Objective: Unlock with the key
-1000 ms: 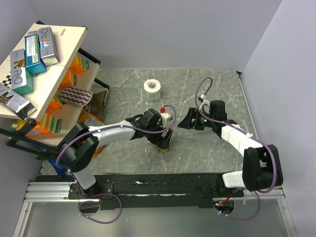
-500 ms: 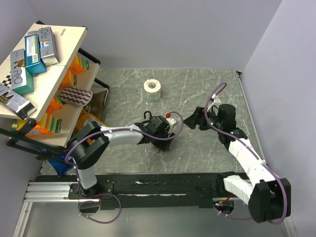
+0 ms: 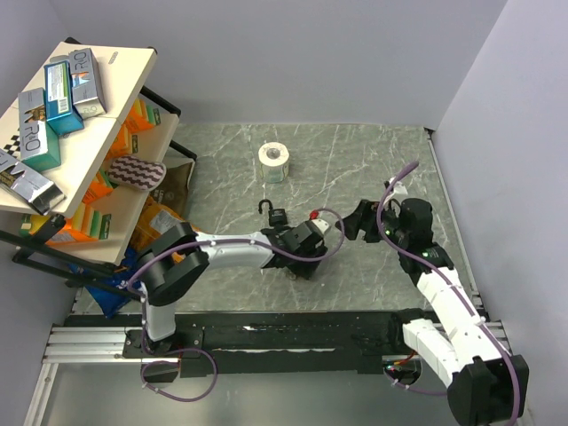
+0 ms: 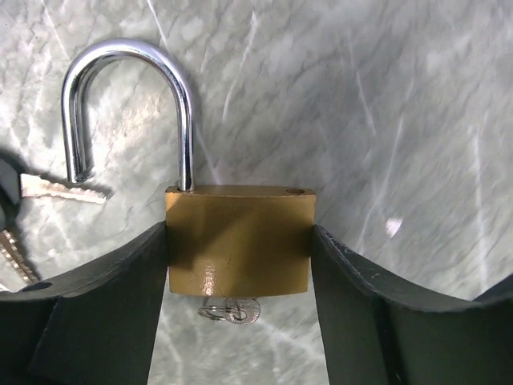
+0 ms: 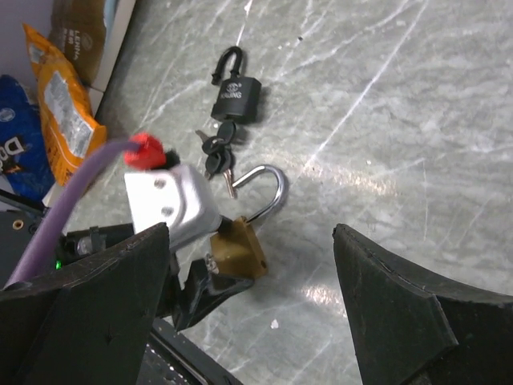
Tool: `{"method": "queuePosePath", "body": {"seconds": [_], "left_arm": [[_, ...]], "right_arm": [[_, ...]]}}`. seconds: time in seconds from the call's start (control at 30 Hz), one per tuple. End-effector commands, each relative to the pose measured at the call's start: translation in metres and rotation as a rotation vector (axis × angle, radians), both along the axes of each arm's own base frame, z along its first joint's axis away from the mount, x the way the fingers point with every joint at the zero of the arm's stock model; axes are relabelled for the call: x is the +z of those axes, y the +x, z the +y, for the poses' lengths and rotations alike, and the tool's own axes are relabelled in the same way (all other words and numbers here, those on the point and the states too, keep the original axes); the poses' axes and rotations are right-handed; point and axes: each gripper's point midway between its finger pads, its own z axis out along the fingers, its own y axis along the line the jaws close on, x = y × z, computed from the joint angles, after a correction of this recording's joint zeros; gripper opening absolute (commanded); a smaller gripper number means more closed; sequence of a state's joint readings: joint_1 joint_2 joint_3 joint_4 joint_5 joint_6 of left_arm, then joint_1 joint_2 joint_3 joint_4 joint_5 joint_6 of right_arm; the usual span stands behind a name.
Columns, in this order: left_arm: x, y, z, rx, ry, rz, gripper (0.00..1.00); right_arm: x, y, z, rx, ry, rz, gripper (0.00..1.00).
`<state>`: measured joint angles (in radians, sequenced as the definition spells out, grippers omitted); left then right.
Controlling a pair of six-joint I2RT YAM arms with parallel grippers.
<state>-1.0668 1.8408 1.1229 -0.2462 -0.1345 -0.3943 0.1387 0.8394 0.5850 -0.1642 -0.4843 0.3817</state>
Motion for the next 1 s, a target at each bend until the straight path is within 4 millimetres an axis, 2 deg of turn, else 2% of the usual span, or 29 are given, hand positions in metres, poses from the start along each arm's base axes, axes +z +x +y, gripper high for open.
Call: {"method": "queuePosePath", "body": {"seconds": [0.0,0.03,0.07,0.1,0.13,0.17,0.2,0.23,0.27,0.3,0.33,0.37,0.5,0.6,0.63,0.7,0.73,0.77,0.83,0.97], "left_arm": [[-0.027,-0.013,-0.006,0.106,0.069,0.137,0.52],[-0.013,-0.002,-0.024,0.127,0.032,0.122,0.45],[-0.024,-0.002,-0.020,0.145,0.095,0.142,0.41],[-0.023,0.006,-0.024,0.168,0.108,0.126,0.39],[-0.005,0.018,-0.043,0.175,0.073,0.102,0.38],[-0.014,0.023,-0.046,0.190,0.102,0.103,0.38],[-0.013,0.027,-0.044,0.205,0.127,0.110,0.39],[0.003,0.039,-0.061,0.227,0.079,0.101,0.40],[-0.006,0.044,-0.063,0.244,0.093,0.113,0.40],[-0.007,0.051,-0.059,0.272,0.107,0.126,0.41],[0.002,0.061,-0.068,0.302,0.071,0.126,0.41],[-0.007,0.066,-0.066,0.323,0.085,0.144,0.41],[-0.015,0.100,-0.054,0.447,0.044,0.208,0.41],[-0.011,0.125,-0.051,0.508,0.006,0.200,0.41],[0.000,0.137,-0.055,0.528,-0.030,0.188,0.41],[-0.003,0.154,-0.048,0.572,-0.026,0.191,0.41],[0.007,0.165,-0.051,0.589,-0.056,0.177,0.41],[0.000,0.169,-0.046,0.607,-0.036,0.183,0.41],[0.004,0.184,-0.041,0.638,-0.058,0.184,0.41],[0.005,0.197,-0.035,0.647,-0.074,0.167,0.41]], "right_arm": [[0.007,-0.004,-0.008,-0.040,-0.012,-0.025,0.89],[0.009,-0.004,-0.009,-0.046,-0.017,-0.030,0.89],[0.013,-0.005,-0.010,-0.050,-0.021,-0.038,0.89],[0.017,-0.004,-0.011,-0.053,-0.022,-0.046,0.89],[0.019,-0.004,-0.013,-0.061,-0.026,-0.050,0.89],[0.027,-0.003,-0.013,-0.063,-0.025,-0.068,0.89],[0.028,-0.004,-0.013,-0.064,-0.026,-0.065,0.89],[0.032,-0.003,-0.015,-0.075,-0.030,-0.075,0.89],[0.037,-0.003,-0.016,-0.078,-0.026,-0.089,0.89],[0.040,-0.003,-0.016,-0.080,-0.027,-0.094,0.89],[0.042,-0.004,-0.017,-0.084,-0.028,-0.101,0.89],[0.047,-0.003,-0.018,-0.093,-0.033,-0.113,0.89],[0.056,-0.004,-0.026,-0.138,-0.041,-0.140,0.89],[0.062,-0.005,-0.032,-0.175,-0.050,-0.157,0.89],[0.063,-0.006,-0.033,-0.178,-0.051,-0.161,0.89],[0.065,-0.007,-0.034,-0.182,-0.052,-0.161,0.89],[0.065,-0.008,-0.034,-0.182,-0.052,-0.161,0.89],[0.064,-0.010,-0.033,-0.181,-0.051,-0.155,0.89],[0.065,-0.011,-0.034,-0.185,-0.049,-0.157,0.89],[0.064,-0.013,-0.035,-0.186,-0.054,-0.156,0.90]]}}
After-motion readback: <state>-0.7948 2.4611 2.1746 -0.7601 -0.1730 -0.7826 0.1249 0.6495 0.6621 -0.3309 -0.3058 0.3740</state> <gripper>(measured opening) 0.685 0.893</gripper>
